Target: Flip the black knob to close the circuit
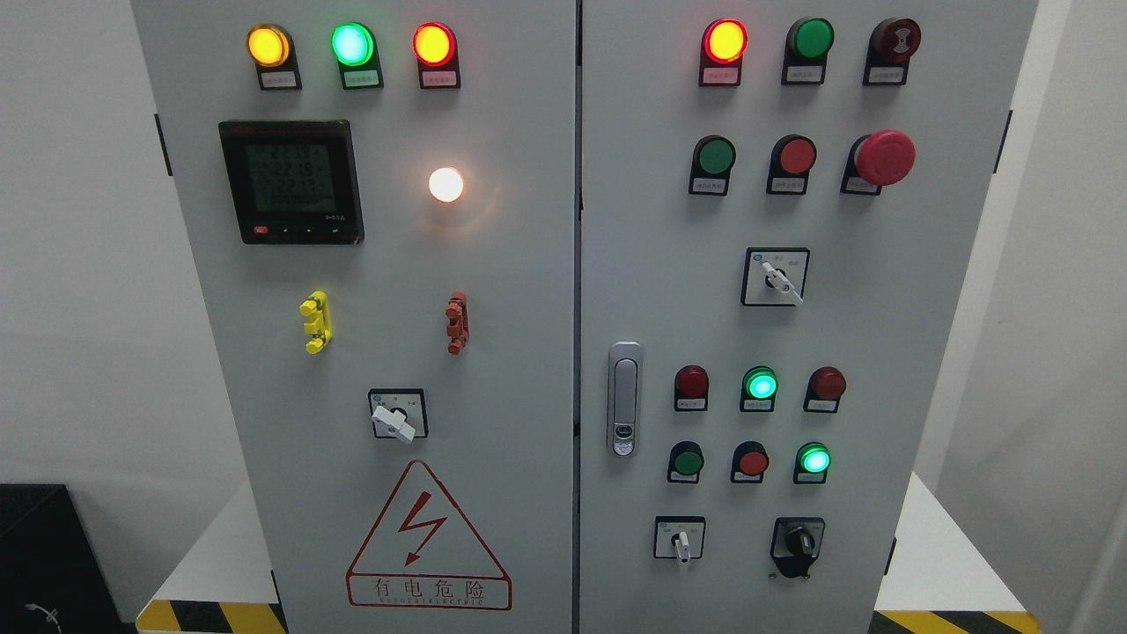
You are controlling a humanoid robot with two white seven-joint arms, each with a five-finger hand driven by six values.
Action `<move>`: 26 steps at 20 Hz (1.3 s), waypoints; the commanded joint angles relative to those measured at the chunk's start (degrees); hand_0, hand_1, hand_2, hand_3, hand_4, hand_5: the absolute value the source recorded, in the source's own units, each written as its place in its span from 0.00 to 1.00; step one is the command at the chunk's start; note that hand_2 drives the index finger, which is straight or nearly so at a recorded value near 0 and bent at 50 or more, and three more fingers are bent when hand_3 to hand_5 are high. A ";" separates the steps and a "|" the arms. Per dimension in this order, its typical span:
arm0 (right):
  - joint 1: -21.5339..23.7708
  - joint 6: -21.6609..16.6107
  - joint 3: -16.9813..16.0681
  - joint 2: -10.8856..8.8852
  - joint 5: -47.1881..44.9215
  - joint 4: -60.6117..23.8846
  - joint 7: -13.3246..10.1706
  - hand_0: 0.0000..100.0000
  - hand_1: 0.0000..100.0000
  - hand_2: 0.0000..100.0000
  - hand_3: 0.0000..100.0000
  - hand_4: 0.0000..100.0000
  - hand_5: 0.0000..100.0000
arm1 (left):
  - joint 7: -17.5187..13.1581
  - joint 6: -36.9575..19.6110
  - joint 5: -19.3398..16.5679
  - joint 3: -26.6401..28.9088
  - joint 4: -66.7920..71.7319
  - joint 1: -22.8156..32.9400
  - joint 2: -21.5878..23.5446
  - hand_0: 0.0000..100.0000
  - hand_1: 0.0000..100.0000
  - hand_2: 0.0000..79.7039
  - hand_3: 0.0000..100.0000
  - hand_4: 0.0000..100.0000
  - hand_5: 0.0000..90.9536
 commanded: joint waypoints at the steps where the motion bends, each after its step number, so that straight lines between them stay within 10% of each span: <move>1: -1.27 2.90 -1.67 1.30 4.51 -17.27 -0.08 0.00 0.00 0.81 0.94 0.72 0.73 | 0.03 -0.04 -1.23 -1.14 1.23 0.00 0.00 0.00 0.00 0.00 0.00 0.00 0.00; 26: -13.57 13.19 -3.17 2.62 9.61 -22.90 3.00 0.00 0.00 0.80 0.93 0.72 0.73 | 0.03 -0.04 -1.23 -1.14 1.23 0.00 0.00 0.00 0.00 0.00 0.00 0.00 0.00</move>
